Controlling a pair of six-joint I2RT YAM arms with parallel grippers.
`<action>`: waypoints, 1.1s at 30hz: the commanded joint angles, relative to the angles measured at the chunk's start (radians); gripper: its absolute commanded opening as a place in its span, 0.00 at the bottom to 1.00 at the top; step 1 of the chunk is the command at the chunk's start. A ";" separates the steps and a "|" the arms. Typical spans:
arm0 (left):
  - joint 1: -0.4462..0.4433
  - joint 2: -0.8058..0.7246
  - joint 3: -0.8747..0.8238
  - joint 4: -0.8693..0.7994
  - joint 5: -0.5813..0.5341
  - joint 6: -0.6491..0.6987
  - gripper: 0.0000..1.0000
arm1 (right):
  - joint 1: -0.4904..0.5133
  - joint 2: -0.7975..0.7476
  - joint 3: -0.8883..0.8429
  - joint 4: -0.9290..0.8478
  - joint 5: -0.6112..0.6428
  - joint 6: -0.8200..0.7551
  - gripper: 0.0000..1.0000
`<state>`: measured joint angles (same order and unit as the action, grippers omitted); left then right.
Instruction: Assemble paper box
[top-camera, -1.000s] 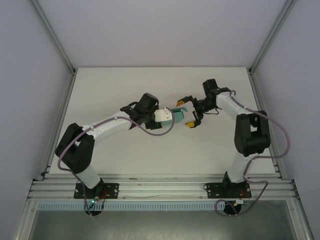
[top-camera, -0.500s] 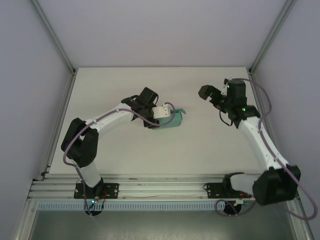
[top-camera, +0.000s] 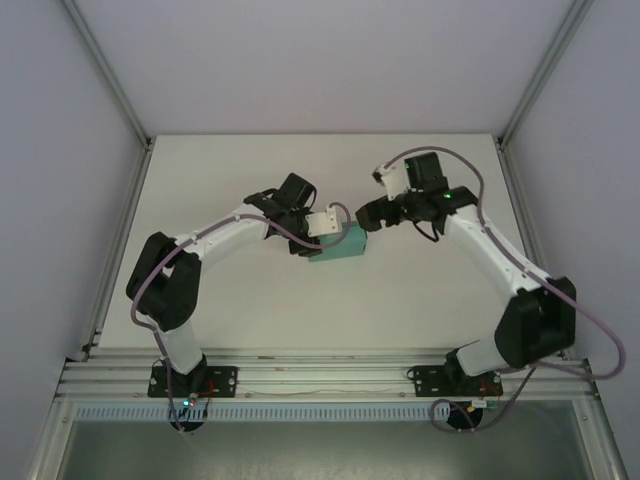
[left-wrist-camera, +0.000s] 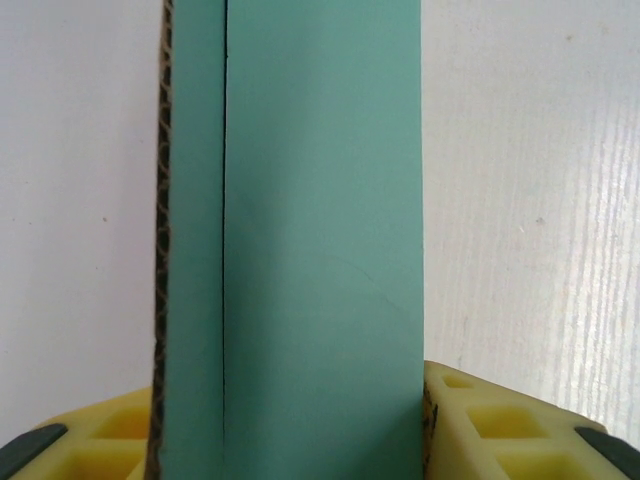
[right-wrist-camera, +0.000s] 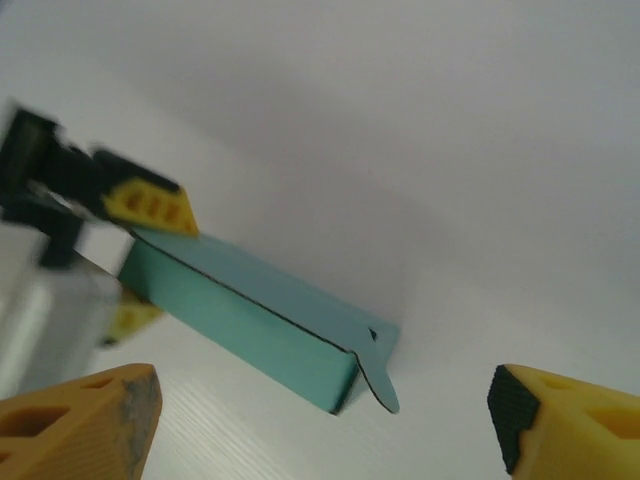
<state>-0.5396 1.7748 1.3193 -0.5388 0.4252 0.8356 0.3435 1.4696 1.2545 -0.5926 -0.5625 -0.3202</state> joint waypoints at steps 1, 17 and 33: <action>0.015 0.023 0.032 -0.038 0.043 0.008 0.48 | 0.001 0.069 0.063 -0.152 0.102 -0.110 0.74; 0.029 0.057 0.070 -0.059 0.069 0.031 0.48 | 0.006 0.240 0.164 -0.177 0.002 -0.155 0.28; 0.030 0.075 0.080 -0.025 0.071 -0.007 0.48 | 0.060 0.244 0.165 -0.134 0.072 0.249 0.00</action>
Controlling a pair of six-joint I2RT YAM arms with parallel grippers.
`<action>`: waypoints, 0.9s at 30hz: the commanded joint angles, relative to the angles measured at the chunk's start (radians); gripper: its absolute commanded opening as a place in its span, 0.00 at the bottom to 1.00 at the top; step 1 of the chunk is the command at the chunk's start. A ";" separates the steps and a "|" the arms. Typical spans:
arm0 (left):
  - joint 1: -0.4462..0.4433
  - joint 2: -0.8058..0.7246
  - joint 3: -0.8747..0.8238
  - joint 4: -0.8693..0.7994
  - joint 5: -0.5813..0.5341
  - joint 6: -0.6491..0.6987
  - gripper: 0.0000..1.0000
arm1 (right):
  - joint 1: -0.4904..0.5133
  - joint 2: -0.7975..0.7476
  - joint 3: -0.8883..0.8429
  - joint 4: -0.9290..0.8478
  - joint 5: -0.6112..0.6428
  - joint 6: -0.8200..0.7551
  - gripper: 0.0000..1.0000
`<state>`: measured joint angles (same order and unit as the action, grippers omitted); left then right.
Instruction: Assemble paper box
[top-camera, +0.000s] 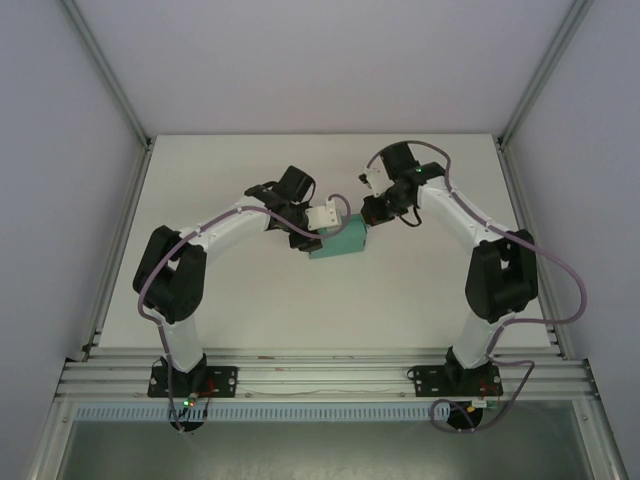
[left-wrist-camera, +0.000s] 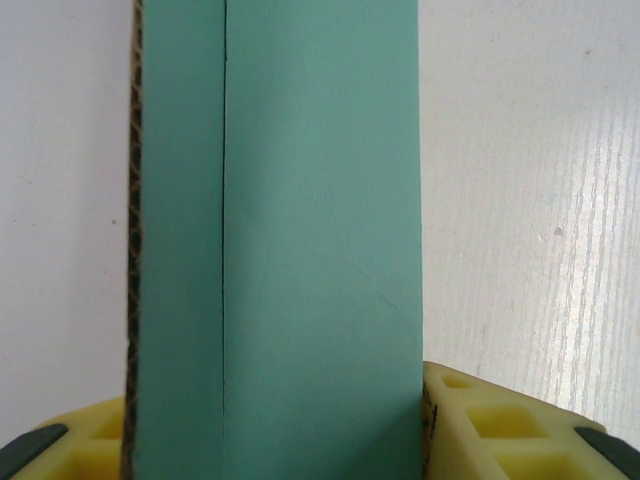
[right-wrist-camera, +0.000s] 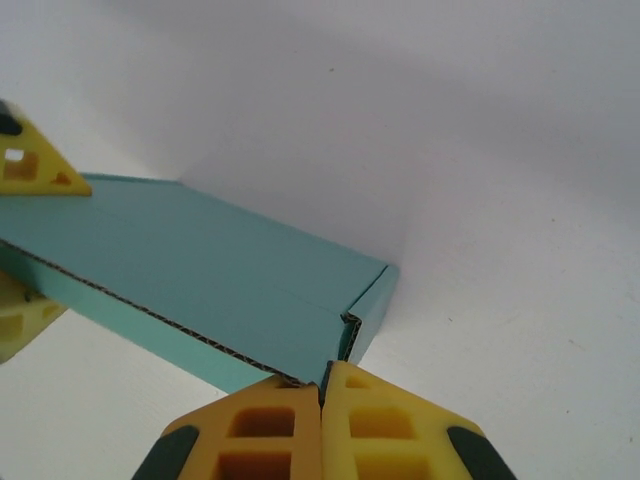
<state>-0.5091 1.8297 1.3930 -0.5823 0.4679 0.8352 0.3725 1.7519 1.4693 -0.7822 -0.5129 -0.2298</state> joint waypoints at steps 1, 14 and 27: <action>0.000 0.022 0.004 0.020 0.028 -0.008 0.48 | 0.033 -0.048 -0.077 0.085 0.038 0.192 0.00; 0.000 0.001 -0.028 0.085 -0.001 -0.088 0.56 | 0.098 -0.178 -0.488 0.517 0.275 0.136 0.00; -0.008 -0.189 -0.148 0.238 -0.185 -0.380 1.00 | 0.144 -0.250 -0.498 0.525 0.380 0.232 0.00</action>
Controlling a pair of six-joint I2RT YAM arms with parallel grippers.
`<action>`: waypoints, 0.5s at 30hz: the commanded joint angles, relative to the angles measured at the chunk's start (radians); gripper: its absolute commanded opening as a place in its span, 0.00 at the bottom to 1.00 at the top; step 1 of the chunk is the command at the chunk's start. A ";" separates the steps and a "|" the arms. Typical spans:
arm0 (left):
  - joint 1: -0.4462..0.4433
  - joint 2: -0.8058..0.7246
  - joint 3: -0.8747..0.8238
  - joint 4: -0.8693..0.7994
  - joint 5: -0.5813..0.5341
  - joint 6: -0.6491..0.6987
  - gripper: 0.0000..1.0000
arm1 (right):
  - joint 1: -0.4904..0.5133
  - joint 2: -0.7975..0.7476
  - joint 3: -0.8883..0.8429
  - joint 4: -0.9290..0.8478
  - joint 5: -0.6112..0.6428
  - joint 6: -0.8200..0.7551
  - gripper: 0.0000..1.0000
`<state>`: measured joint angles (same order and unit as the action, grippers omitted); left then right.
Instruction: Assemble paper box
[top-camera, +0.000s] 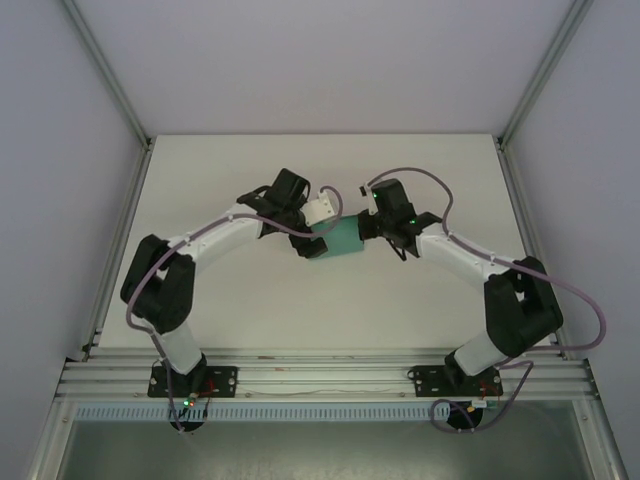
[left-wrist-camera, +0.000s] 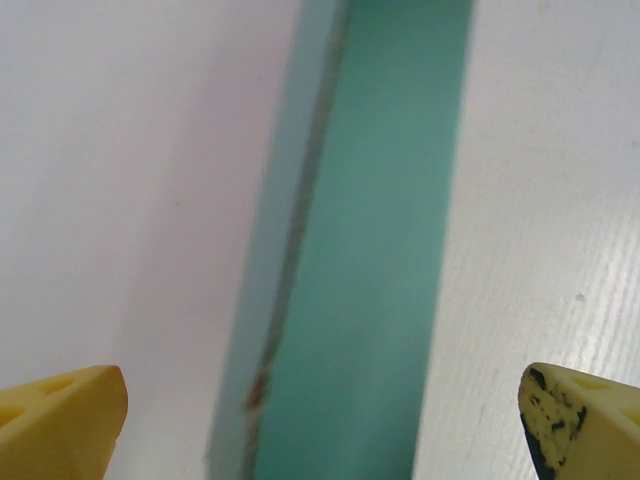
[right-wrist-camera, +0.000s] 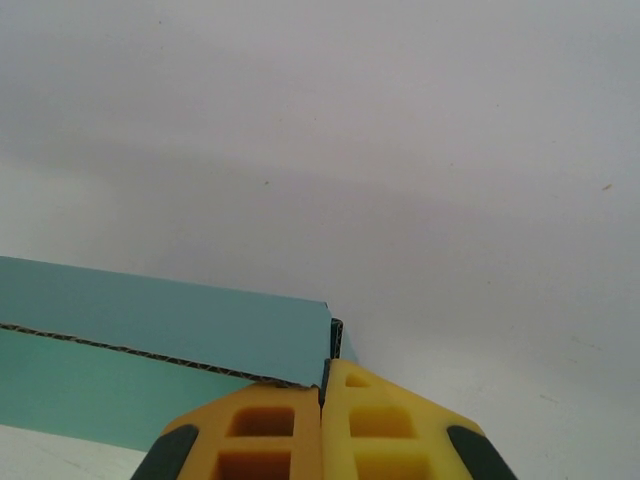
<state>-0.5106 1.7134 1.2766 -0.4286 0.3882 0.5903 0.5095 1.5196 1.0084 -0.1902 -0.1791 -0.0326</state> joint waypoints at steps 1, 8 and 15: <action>-0.006 -0.090 -0.044 0.094 -0.137 -0.179 1.00 | 0.008 -0.021 -0.041 -0.067 0.052 0.042 0.00; -0.005 -0.205 -0.159 0.110 -0.172 -0.315 0.75 | 0.026 -0.059 -0.067 -0.047 0.067 0.057 0.00; -0.005 -0.170 -0.144 0.090 -0.167 -0.319 0.61 | 0.031 -0.063 -0.074 -0.042 0.060 0.061 0.00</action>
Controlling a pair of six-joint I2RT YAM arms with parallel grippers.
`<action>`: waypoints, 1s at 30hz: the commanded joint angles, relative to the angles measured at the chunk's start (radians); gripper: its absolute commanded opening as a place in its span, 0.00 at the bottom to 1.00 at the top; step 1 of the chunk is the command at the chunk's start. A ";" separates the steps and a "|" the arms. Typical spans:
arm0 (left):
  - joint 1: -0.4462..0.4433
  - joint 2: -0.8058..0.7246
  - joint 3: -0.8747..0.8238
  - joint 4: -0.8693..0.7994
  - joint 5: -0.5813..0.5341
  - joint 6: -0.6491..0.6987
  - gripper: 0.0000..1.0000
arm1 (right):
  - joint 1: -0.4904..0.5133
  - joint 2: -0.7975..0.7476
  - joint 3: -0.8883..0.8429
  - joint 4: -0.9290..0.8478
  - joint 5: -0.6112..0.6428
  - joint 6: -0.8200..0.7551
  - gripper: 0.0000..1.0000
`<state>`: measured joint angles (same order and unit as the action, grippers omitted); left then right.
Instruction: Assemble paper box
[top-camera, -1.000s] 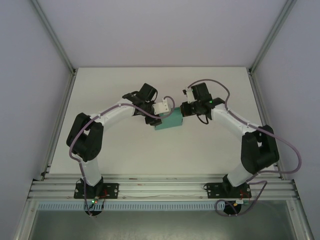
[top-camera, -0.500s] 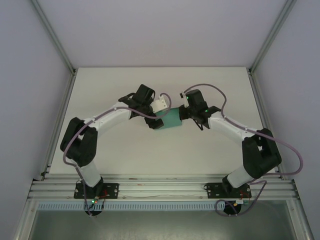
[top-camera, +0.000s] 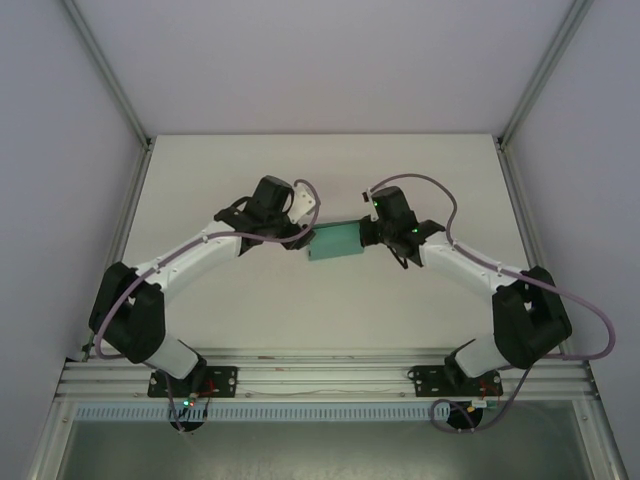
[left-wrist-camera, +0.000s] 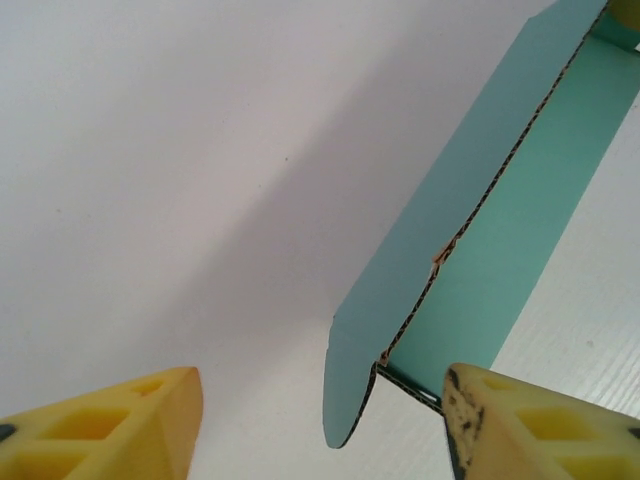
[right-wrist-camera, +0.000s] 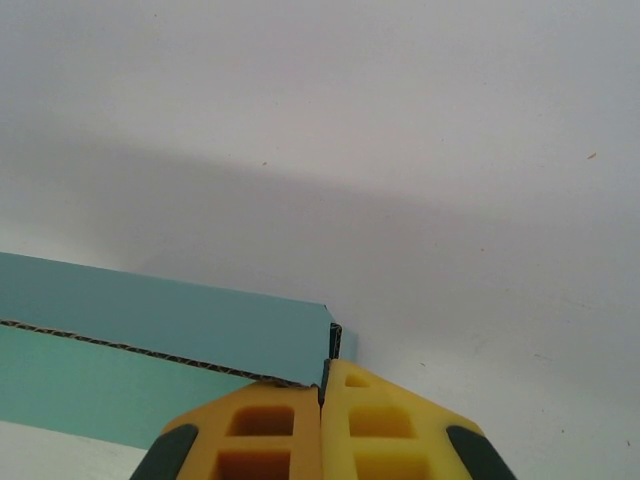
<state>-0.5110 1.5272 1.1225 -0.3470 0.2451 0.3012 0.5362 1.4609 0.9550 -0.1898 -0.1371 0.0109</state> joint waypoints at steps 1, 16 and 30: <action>-0.004 0.028 0.016 0.011 -0.029 -0.033 0.56 | 0.005 -0.004 -0.019 -0.041 0.016 0.019 0.00; -0.012 0.073 0.106 -0.036 0.048 -0.363 0.00 | 0.091 -0.029 -0.046 -0.063 0.247 0.081 0.00; 0.010 0.134 0.189 -0.146 0.202 -0.772 0.00 | 0.219 -0.001 -0.068 -0.064 0.435 0.155 0.00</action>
<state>-0.5072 1.6566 1.2629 -0.4664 0.3397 -0.3679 0.7322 1.4391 0.9089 -0.2153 0.2699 0.1452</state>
